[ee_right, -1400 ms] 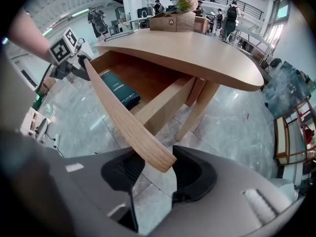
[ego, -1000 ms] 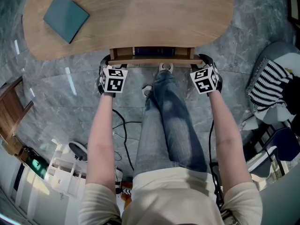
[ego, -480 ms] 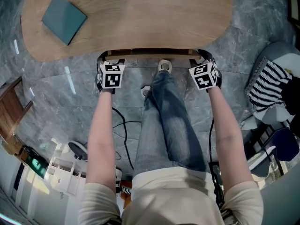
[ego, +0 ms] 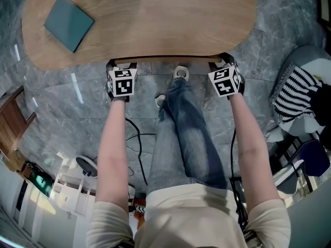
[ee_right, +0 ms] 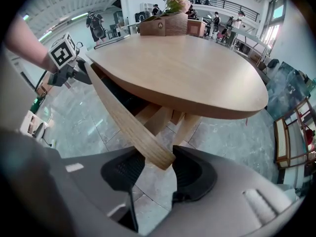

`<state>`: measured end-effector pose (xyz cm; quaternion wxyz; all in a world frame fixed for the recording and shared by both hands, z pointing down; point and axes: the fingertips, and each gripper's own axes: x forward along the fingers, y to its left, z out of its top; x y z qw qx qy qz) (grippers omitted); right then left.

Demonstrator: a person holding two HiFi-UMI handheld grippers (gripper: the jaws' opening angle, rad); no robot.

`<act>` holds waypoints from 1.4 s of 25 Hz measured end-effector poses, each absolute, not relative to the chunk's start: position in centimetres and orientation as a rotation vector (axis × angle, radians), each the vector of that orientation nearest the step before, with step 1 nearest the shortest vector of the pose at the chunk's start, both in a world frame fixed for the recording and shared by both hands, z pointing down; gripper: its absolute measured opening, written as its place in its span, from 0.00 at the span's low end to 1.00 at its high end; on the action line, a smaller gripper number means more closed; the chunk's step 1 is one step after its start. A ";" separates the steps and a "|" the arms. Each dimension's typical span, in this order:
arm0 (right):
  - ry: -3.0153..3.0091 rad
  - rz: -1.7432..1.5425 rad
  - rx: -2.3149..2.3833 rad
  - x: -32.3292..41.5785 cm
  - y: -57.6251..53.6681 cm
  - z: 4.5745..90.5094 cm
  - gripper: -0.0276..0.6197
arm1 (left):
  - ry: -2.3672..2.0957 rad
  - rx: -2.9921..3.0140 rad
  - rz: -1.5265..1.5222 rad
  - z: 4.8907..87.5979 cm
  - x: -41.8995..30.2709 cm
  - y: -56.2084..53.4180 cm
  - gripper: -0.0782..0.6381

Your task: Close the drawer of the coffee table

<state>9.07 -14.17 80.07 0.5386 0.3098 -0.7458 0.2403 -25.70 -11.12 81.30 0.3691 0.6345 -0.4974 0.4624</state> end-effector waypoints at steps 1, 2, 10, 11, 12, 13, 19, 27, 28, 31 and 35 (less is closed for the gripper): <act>-1.773 0.572 0.739 9.1 -14.3 80.0 0.31 | -1.282 1.627 1.183 81.3 -25.7 -11.3 0.51; -1.772 0.573 0.741 9.1 -14.5 80.0 0.31 | -1.288 1.626 1.178 81.3 -25.7 -11.4 0.51; -1.777 0.570 0.748 9.0 -16.1 80.0 0.31 | -1.388 1.552 1.051 80.9 -25.8 -13.1 0.51; -1.779 0.568 0.748 9.0 -16.3 80.0 0.31 | -1.394 1.546 1.048 80.8 -25.8 -13.3 0.51; -1.780 0.567 0.750 9.0 -16.4 79.9 0.31 | -1.397 1.544 1.047 80.8 -25.8 -13.4 0.51; -1.781 0.566 0.753 9.0 -16.6 79.9 0.31 | -1.399 1.544 1.047 80.8 -25.9 -13.6 0.51; -1.788 0.559 0.768 8.8 -17.3 79.9 0.31 | -1.405 1.540 1.046 80.9 -26.0 -14.3 0.51; -1.789 0.598 0.852 9.3 -17.1 79.3 0.33 | -1.424 1.514 0.975 80.6 -25.7 -14.0 0.51; -1.790 0.608 0.880 9.5 -17.1 79.1 0.34 | -1.438 1.516 0.947 80.3 -25.6 -13.9 0.51; -1.785 0.629 0.974 9.6 -17.0 78.2 0.34 | -1.465 1.537 0.867 79.4 -25.2 -13.4 0.51; -1.776 0.648 1.136 9.9 -16.6 76.5 0.29 | -1.451 1.574 0.768 78.3 -24.2 -12.0 0.45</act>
